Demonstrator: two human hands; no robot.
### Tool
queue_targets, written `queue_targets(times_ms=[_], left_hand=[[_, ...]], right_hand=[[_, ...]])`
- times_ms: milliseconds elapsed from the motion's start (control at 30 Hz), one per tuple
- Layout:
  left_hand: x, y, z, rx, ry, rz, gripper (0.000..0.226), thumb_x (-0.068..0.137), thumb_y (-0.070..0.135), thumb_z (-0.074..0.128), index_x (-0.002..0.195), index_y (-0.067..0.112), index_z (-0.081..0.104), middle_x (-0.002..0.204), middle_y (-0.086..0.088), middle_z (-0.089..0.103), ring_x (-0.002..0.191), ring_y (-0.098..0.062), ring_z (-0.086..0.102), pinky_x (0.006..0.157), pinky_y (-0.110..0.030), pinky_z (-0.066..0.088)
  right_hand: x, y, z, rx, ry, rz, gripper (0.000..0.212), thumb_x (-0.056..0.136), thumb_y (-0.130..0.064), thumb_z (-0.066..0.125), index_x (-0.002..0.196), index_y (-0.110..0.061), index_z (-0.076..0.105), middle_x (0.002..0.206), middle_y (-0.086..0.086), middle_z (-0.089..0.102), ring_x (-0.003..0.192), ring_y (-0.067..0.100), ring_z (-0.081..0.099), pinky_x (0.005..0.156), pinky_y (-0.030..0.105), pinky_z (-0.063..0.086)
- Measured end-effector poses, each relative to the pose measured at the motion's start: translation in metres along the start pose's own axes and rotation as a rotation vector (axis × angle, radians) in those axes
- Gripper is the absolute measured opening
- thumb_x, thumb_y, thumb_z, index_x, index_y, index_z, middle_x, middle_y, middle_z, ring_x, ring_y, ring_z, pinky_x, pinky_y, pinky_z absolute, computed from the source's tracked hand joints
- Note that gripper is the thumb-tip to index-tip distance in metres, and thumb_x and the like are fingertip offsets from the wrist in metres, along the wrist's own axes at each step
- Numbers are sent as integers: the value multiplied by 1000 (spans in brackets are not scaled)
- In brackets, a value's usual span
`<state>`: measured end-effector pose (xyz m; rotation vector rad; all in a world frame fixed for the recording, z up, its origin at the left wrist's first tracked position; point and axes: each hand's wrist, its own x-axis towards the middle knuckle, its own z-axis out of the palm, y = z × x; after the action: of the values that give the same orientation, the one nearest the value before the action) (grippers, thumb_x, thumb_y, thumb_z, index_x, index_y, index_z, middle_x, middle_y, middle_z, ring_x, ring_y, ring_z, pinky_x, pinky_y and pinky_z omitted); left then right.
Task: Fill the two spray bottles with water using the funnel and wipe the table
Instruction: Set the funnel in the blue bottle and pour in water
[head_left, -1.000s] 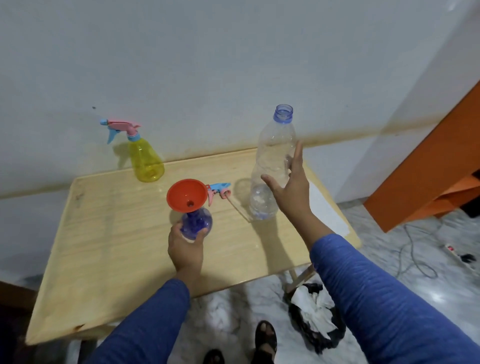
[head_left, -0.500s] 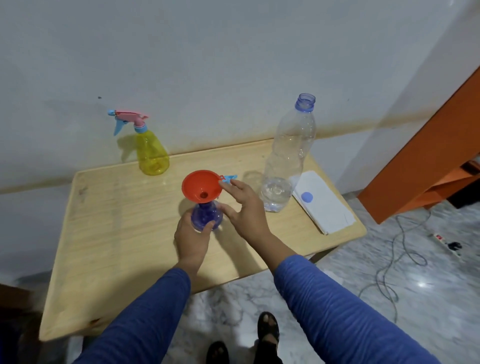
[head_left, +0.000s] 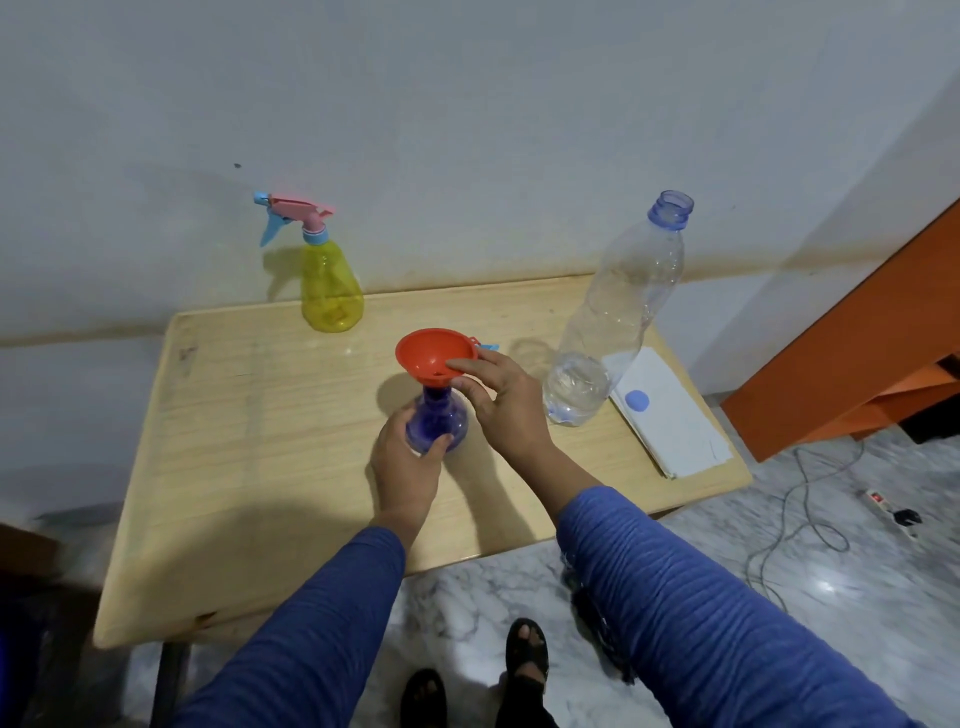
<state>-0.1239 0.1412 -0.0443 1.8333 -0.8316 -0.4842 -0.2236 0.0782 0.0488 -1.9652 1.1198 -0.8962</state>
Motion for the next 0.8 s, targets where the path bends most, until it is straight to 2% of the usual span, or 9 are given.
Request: queue_targets(times_ms=[100,267,400,467,533,633,700,767,800], left_hand=[[1,-3,1,5,3,12,54,70,21,79,119,21,56,116,6,61,103,-11,56,89,-24,43],[2,-8,1,-2,0,13,57,70,22,79,121,22,55,120,4,61,107,-15,57,93,-32,47],[1,-11,1,-9,-11,16,60,70,24,80,124,23,54,123,6,60,111,-13,55,96,-34,46],[0,-11,2,-33,-3,18,60,69,20,80,124,21,55,122,6,60,111,-12,55,97,-35,46],[-1,-11,3,-69,21,21,60,68,15,81,123,18,57,121,8,59,110,-11,55,97,-38,46],[-2,-14,5,-82,50,58,60,66,10,81,121,18,58,119,16,55,108,-5,53,95,-35,48],[-1,-13,5,-64,55,57,60,66,10,80,121,19,58,119,17,55,108,-5,54,93,-31,48],[1,-7,5,-40,27,-27,60,67,14,78,122,23,58,119,17,56,107,-8,56,91,-27,47],[1,-4,5,-21,15,-65,59,67,16,77,122,26,57,119,18,57,106,-9,57,90,-24,46]], right_hand=[[2,-2,-2,-15,-10,-1,22,87,-14,64,108,-15,71,130,13,57,123,24,51,101,23,36],[8,-2,-5,-57,-2,-13,21,86,-13,66,105,-16,72,135,11,50,120,16,46,95,14,29],[21,-10,-12,-19,-12,-33,19,85,-13,66,103,-15,73,127,9,57,116,21,53,96,23,40],[32,-17,-16,36,-2,-34,19,86,-12,65,104,-13,72,121,8,59,100,17,59,90,25,48],[45,-23,-20,125,-20,-11,20,87,-9,64,105,-10,71,118,8,59,84,9,57,73,10,49],[66,-23,-19,142,-57,-11,22,87,-9,63,107,-9,70,118,11,61,98,11,56,68,-3,40],[81,-15,-11,173,-136,23,22,88,-9,62,108,-8,70,116,12,62,94,14,57,60,3,46],[94,-1,4,169,-233,57,20,87,-11,63,106,-10,71,110,9,67,91,18,61,70,29,58],[100,7,11,143,-278,59,19,87,-14,64,104,-12,72,108,7,69,94,20,64,79,40,57]])
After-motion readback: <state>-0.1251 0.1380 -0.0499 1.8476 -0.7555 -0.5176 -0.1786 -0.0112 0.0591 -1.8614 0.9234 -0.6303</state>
